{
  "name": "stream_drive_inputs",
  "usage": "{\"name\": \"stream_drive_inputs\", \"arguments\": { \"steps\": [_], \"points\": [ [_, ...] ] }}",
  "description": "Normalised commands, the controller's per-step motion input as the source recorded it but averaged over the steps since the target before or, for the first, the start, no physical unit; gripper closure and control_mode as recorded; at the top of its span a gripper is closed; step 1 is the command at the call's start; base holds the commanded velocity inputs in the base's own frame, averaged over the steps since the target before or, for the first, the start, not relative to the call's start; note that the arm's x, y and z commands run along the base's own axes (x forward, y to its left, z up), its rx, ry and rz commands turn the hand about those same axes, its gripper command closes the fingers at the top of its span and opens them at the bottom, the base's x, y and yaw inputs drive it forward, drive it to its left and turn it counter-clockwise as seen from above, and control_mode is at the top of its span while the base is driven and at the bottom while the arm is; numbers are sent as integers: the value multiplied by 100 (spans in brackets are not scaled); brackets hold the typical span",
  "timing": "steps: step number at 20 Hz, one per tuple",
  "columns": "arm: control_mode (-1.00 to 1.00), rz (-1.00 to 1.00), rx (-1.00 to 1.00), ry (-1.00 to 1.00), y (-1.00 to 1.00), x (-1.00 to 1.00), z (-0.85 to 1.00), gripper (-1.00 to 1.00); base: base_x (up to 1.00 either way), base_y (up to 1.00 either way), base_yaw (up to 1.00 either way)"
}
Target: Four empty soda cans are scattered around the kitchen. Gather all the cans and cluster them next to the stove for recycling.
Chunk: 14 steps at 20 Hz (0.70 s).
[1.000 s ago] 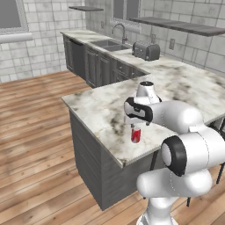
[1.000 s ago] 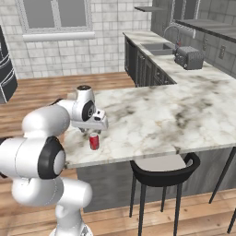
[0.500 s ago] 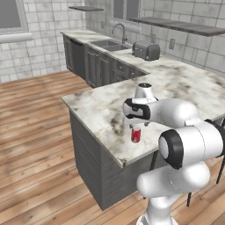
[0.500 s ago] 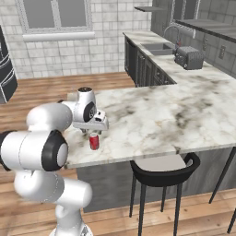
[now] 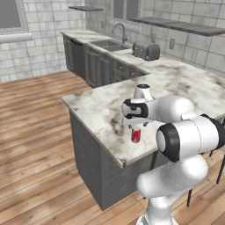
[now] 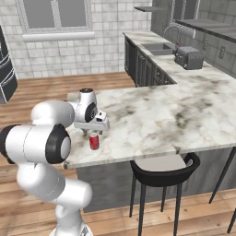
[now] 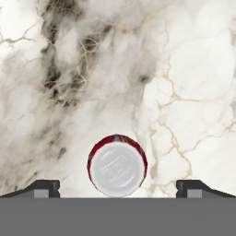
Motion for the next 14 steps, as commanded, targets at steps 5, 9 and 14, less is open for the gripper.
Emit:
{"name": "stream_drive_inputs", "arguments": {
  "steps": [5, 9, 14],
  "points": [
    [-100, 0, 0, 0, 0, 6, -12, -100, 0, 0, 0],
    [-100, 0, 0, 0, 0, 5, -12, -100, 0, 0, 0],
    [-100, 0, 0, 0, 0, 4, -11, -100, 0, 0, 0]
  ]
}}
